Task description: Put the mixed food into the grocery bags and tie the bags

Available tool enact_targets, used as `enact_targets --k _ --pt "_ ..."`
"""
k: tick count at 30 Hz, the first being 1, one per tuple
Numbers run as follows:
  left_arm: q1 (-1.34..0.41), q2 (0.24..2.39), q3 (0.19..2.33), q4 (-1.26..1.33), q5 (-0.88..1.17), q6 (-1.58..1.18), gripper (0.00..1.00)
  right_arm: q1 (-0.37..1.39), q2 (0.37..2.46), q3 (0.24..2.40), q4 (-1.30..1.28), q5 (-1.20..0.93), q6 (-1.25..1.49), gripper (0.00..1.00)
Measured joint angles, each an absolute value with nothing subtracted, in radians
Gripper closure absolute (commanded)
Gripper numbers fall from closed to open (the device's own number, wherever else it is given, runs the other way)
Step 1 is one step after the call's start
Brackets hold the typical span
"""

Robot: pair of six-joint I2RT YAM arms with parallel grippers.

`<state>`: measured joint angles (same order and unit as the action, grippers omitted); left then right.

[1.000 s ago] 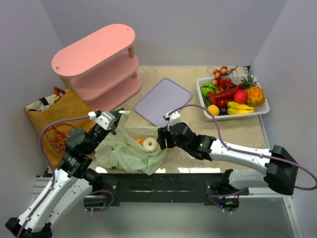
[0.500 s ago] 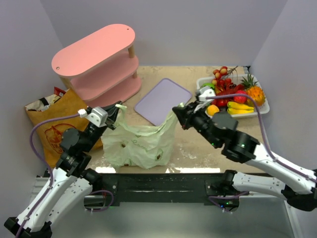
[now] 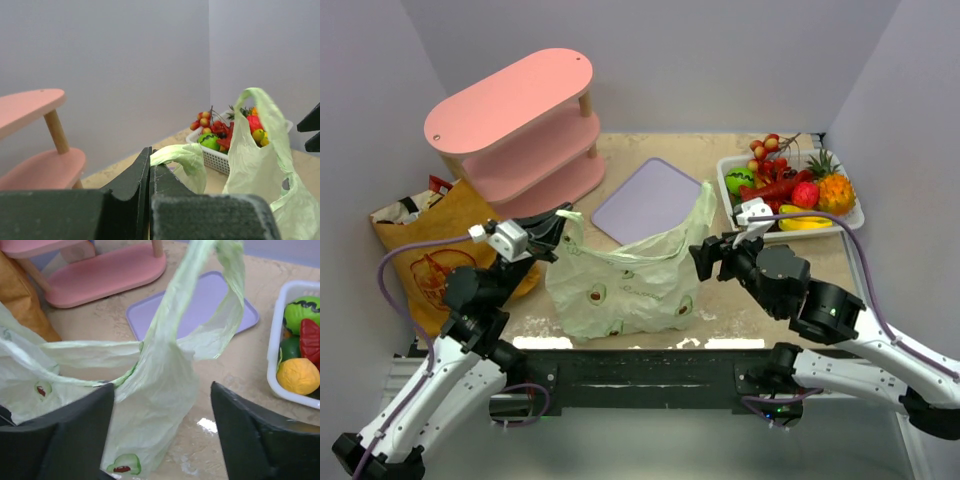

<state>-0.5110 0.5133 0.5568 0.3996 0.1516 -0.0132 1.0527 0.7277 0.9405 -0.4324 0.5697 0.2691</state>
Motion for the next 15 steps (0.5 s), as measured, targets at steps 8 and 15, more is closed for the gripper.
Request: enact_targets --k 8,15 --pt "-0.511 0.596 0.557 0.348 0.194 -0.015 1.0 1.053 0.693 0.976 -0.489 0.545 0.296 0.01" --pt "-0.511 0.6 0.557 0.327 0.21 -0.015 1.0 1.028 0.857 1.267 -0.59 0.778 0.316 0.01"
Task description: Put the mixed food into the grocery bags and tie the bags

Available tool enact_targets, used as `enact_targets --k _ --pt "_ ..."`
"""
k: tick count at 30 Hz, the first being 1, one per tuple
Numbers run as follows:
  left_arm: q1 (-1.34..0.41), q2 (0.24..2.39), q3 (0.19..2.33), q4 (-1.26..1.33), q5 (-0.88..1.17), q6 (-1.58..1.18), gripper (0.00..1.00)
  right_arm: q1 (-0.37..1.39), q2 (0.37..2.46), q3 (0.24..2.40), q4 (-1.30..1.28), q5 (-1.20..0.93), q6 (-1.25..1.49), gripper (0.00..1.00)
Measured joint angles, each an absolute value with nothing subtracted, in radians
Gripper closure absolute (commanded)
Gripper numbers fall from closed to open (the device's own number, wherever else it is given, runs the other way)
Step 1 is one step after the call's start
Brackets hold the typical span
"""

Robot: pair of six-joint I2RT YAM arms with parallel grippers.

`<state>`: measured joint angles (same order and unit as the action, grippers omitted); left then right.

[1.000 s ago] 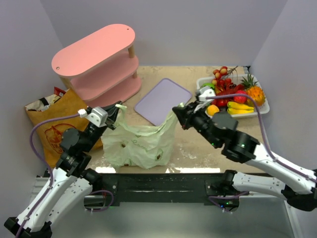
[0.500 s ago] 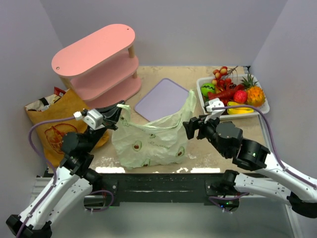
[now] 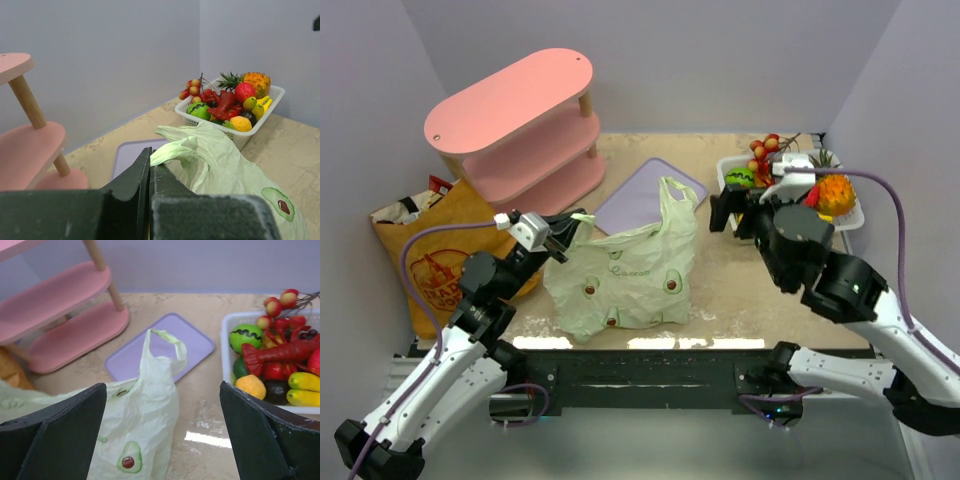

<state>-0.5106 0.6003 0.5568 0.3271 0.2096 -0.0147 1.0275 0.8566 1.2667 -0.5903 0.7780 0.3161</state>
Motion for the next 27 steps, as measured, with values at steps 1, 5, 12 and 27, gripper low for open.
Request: enact_targets --k 1,5,12,27 --pt "-0.511 0.6 0.557 0.326 0.211 -0.015 1.0 0.972 0.908 1.313 -0.598 0.778 0.318 0.01" --pt "-0.511 0.6 0.557 0.325 0.219 -0.015 1.0 0.612 1.059 1.359 -0.589 0.653 0.304 0.01" --pt "-0.511 0.597 0.557 0.324 0.232 -0.015 1.0 0.16 1.416 1.376 -0.609 0.509 0.271 0.02" --pt "-0.511 0.585 0.557 0.312 0.232 -0.015 1.0 -0.065 1.697 1.426 -0.548 0.53 0.245 0.18"
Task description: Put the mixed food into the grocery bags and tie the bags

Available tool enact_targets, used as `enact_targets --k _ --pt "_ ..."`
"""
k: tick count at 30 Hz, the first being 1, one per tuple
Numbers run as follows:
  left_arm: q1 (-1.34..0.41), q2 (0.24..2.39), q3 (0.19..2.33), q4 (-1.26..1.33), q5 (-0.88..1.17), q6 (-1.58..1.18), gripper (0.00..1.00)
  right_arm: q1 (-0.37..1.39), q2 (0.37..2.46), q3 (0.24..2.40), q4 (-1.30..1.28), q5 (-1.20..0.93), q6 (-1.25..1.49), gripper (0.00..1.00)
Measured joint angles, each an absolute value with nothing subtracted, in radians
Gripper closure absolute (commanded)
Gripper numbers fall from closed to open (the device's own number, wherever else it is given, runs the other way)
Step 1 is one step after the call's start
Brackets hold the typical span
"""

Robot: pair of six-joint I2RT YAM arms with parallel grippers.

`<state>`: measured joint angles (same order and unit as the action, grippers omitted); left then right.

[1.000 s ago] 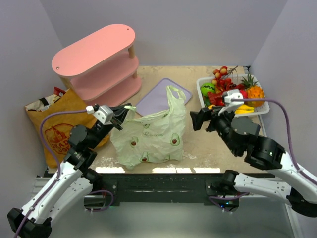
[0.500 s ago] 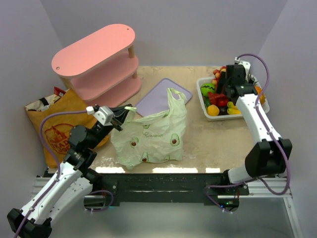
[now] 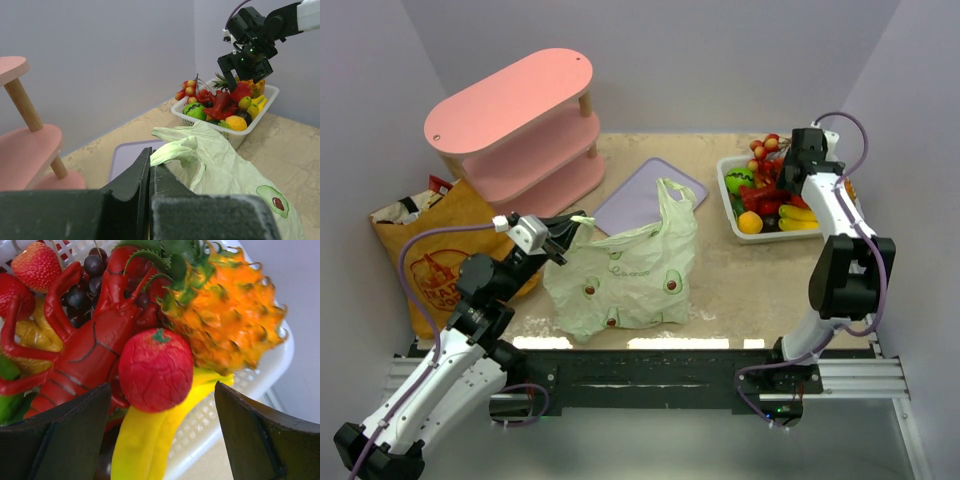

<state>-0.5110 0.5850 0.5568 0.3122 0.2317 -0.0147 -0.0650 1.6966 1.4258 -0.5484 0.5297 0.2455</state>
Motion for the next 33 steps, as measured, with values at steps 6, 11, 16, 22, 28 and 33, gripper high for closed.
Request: enact_targets --k 6,11,16,22,28,33 --pt "-0.511 0.585 0.557 0.312 0.232 -0.014 1.0 -0.093 1.76 1.43 -0.522 0.493 0.245 0.47" --pt "-0.511 0.585 0.557 0.312 0.232 -0.015 1.0 -0.099 1.747 1.43 -0.516 0.458 0.254 0.74" --pt "-0.511 0.586 0.557 0.313 0.24 -0.014 1.0 -0.081 1.611 1.406 -0.52 0.433 0.259 0.87" --pt "-0.511 0.585 0.557 0.313 0.257 -0.015 1.0 0.206 1.267 1.361 -0.394 0.227 0.265 0.91" --pt "-0.511 0.536 0.549 0.316 0.179 -0.014 1.0 0.515 1.188 1.252 -0.145 -0.231 0.298 0.94" --pt "-0.511 0.484 0.536 0.332 0.117 -0.015 1.0 0.695 1.285 1.19 -0.089 -0.416 0.294 0.96"
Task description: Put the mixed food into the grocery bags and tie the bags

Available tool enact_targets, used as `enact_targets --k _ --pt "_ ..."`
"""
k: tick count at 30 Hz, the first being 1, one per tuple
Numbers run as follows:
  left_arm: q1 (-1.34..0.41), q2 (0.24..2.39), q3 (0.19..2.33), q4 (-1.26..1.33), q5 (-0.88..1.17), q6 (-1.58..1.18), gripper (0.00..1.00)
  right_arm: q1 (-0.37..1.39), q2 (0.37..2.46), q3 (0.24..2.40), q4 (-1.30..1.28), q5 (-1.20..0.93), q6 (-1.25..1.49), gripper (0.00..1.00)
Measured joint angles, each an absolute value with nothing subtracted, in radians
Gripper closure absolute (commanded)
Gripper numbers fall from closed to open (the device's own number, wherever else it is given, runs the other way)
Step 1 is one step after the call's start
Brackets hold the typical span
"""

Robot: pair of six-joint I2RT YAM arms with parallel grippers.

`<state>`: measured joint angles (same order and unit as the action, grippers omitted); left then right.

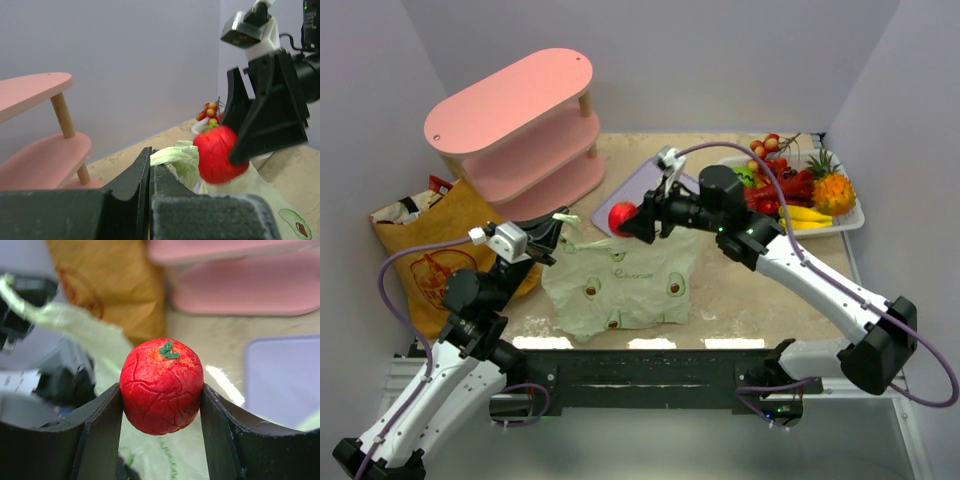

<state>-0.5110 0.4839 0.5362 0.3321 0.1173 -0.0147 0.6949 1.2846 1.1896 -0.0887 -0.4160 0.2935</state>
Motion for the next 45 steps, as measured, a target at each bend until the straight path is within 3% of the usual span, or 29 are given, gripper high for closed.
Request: enact_targets --k 9,17,24,31,45 --pt "-0.511 0.482 0.529 0.332 0.07 -0.014 1.0 0.844 1.293 1.117 -0.073 -0.509 0.286 0.96" --pt "-0.511 0.476 0.528 0.334 0.089 -0.014 1.0 0.844 1.271 1.133 -0.069 -0.412 0.283 1.0" --pt "-0.511 0.475 0.528 0.334 0.118 -0.003 1.0 0.843 1.439 1.341 -0.106 -0.326 0.191 1.0" --pt "-0.511 0.471 0.528 0.334 0.119 0.011 1.0 0.842 1.583 1.379 -0.283 -0.361 0.047 1.0" --pt "-0.511 0.474 0.528 0.332 0.097 0.012 1.0 0.844 1.44 1.291 -0.416 -0.527 -0.035 1.0"
